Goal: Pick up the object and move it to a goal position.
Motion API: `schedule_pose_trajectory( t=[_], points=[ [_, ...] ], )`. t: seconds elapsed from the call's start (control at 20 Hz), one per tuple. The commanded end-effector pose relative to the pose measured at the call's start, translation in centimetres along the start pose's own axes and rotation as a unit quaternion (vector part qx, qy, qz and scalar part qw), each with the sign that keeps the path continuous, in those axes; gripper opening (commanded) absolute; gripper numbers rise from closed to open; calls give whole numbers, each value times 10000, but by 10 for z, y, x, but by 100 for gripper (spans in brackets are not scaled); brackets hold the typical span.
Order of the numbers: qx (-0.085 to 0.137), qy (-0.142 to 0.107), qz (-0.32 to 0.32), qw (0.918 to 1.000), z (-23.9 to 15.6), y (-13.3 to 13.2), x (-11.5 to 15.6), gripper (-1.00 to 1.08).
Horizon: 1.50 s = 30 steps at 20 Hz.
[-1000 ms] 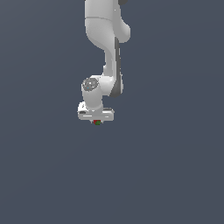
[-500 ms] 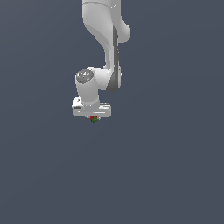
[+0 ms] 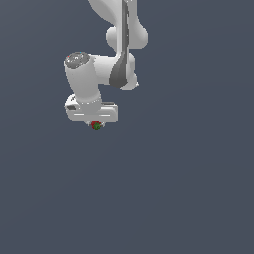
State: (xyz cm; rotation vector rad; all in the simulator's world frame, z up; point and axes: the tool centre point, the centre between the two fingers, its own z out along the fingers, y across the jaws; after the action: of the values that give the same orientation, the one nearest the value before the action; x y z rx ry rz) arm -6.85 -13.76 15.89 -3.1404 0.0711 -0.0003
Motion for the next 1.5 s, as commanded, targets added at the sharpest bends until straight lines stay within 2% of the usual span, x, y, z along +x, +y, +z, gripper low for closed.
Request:
schedule_pose_trajectory(
  t=[0.0, 0.9, 1.45],
  points=[
    [0, -1, -1, 10000, -26, 9, 3, -100],
    [0, -1, -1, 10000, -201, 70, 32, -100],
    [-3, -1, -6, 10000, -260, 90, 45, -100]
  ],
)
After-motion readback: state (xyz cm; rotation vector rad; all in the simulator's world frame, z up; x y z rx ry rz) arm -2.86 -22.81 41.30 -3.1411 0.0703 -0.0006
